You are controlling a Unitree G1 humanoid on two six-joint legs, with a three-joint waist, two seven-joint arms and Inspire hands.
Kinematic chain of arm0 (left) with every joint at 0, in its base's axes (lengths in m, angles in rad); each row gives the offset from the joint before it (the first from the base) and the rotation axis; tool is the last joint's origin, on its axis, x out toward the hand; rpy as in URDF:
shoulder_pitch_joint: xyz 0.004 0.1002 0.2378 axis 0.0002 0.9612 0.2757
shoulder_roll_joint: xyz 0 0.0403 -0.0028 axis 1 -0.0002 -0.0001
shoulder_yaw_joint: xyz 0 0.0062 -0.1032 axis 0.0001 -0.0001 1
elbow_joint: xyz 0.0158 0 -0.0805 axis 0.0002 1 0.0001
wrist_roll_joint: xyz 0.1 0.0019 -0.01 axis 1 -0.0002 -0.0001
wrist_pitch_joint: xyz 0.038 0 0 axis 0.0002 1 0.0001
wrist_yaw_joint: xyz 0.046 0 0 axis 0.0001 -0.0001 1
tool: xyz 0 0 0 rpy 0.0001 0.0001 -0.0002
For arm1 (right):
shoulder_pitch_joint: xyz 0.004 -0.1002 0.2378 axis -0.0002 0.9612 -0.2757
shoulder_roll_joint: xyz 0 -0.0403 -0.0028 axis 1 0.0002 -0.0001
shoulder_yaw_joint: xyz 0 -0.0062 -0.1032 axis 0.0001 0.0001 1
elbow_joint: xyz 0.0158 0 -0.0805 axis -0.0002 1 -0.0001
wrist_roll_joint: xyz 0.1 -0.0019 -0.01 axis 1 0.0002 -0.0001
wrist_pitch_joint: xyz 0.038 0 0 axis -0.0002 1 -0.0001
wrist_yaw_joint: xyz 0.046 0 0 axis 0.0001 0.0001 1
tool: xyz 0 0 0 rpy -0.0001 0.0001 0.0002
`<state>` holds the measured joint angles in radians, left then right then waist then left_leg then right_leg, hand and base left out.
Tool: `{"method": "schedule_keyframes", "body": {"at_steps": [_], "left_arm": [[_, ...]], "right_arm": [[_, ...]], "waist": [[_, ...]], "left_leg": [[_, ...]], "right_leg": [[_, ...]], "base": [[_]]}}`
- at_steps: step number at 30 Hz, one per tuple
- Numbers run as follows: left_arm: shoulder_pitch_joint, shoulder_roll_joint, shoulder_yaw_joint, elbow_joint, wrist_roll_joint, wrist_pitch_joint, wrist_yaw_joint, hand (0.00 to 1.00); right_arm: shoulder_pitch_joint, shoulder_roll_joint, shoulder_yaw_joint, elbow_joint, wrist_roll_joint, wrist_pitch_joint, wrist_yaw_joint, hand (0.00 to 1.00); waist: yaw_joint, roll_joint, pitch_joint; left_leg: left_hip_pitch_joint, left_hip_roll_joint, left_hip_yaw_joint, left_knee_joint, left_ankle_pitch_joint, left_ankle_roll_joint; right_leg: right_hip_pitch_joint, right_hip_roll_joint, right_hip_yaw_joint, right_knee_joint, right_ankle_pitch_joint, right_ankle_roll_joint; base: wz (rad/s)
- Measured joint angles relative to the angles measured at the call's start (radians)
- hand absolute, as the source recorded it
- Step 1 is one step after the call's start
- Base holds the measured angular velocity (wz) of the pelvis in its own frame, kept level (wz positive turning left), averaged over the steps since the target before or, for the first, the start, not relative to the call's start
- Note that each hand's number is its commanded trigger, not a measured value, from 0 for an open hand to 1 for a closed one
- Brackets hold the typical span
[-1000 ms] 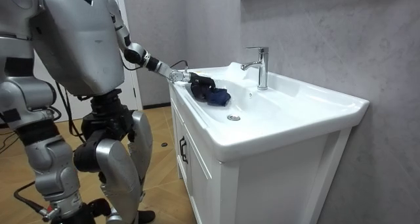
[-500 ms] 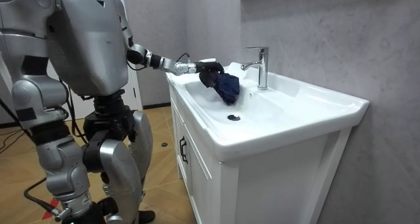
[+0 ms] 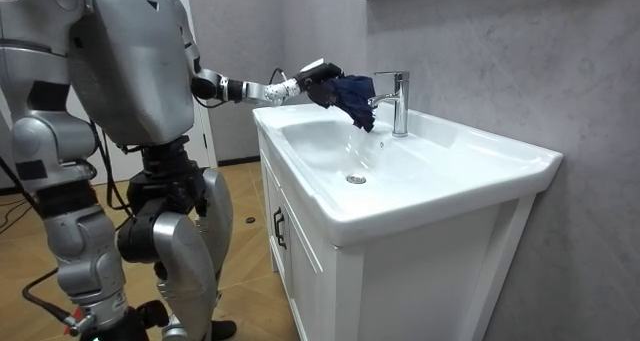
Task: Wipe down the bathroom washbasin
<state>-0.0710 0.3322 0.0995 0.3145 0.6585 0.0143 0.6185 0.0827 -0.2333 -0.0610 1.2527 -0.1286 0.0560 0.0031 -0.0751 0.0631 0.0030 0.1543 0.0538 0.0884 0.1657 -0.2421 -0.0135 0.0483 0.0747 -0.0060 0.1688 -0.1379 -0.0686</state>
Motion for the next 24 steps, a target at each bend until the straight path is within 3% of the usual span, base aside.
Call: {"method": "schedule_keyframes", "body": {"at_steps": [5, 11, 19, 24], "left_arm": [[0.003, 0.001, 0.017, 0.028, 0.002, 0.001, -0.001, 1.00], [0.056, 0.002, 0.050, 0.030, -0.011, 0.009, -0.005, 1.00], [0.108, 0.043, 0.235, 0.030, -0.038, 0.012, 0.013, 1.00], [0.114, 0.043, 0.263, 0.030, -0.035, 0.012, 0.041, 1.00]], "right_arm": [[0.021, -0.003, 0.000, -0.011, -0.001, 0.002, 0.008, 0.00], [0.047, -0.004, 0.000, -0.014, -0.001, 0.010, 0.010, 0.00], [0.058, -0.009, -0.047, -0.009, -0.031, 0.012, 0.032, 0.00], [0.066, -0.008, -0.049, -0.011, -0.039, 0.030, 0.034, 0.00]], "waist": [[0.017, 0.016, -0.0104], [0.047, 0.023, -0.0101], [0.057, 0.036, -0.0069], [0.082, 0.044, -0.0112]], "left_leg": [[0.001, 0.000, 0.000, -0.001, 0.000, 0.000], [0.015, 0.000, -0.007, -0.002, 0.000, 0.000], [0.009, -0.006, -0.021, 0.000, 0.000, 0.000], [0.010, -0.014, -0.035, 0.000, 0.003, 0.005]], "right_leg": [[0.001, 0.001, 0.003, 0.003, 0.000, 0.000], [0.010, 0.001, 0.004, -0.001, 0.000, -0.001], [0.003, -0.007, -0.014, 0.004, -0.004, 0.004], [0.003, -0.016, -0.025, 0.014, -0.007, 0.008]], "base": [[-0.05], [0.00], [0.05], [0.06]]}}
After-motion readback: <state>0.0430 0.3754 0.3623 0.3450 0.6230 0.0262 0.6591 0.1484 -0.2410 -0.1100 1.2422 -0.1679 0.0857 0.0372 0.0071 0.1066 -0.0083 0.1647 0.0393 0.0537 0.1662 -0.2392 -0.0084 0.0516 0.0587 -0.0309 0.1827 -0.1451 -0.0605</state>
